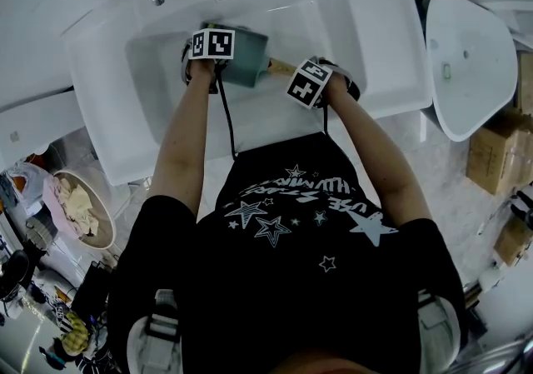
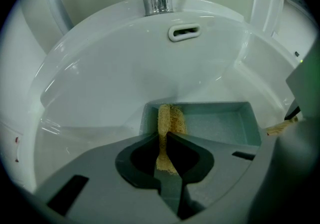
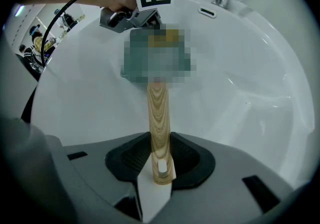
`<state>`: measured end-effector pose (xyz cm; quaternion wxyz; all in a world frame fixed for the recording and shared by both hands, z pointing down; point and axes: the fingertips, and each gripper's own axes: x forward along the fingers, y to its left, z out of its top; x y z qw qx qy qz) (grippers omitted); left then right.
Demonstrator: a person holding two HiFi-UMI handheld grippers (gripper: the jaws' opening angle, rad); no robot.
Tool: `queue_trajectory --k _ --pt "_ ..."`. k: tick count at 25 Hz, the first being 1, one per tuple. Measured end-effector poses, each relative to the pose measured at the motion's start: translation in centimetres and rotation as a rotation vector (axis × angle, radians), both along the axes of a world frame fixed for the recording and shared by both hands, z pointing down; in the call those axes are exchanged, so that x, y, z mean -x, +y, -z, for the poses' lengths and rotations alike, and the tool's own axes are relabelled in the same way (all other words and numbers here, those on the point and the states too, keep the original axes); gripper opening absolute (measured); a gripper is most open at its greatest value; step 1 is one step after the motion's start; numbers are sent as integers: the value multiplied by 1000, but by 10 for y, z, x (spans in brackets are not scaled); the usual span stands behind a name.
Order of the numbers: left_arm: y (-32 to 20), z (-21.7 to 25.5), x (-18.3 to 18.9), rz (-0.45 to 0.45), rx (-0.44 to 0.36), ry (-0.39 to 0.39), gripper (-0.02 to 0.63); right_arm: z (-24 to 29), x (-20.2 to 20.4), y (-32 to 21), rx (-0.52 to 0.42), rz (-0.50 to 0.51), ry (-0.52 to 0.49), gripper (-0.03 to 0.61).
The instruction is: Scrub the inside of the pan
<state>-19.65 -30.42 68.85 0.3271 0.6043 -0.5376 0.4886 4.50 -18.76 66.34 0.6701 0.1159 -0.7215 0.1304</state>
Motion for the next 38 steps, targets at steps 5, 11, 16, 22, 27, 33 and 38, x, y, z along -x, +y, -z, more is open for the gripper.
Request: queue_trajectory --k 5,11,16,22,27,33,38 --pt "0 -4 -13 -28 8 51 51 -3 1 -2 2 2 1 117" --pt "9 -6 -45 -112 22 92 51 -4 1 -2 1 4 4 117" --pt "14 -11 -73 -145 47 148 51 -6 1 -4 1 3 4 117" --pt "18 -12 -91 -163 65 204 51 -6 1 -5 -3 2 5 117" --pt "24 -13 -108 -143 79 275 51 -6 1 -5 -5 2 7 117" --pt "28 -12 -121 -138 91 327 51 -6 1 -5 -10 -4 6 117" --pt "29 -15 -118 -113 98 357 51 -7 1 -5 -17 -14 7 120"
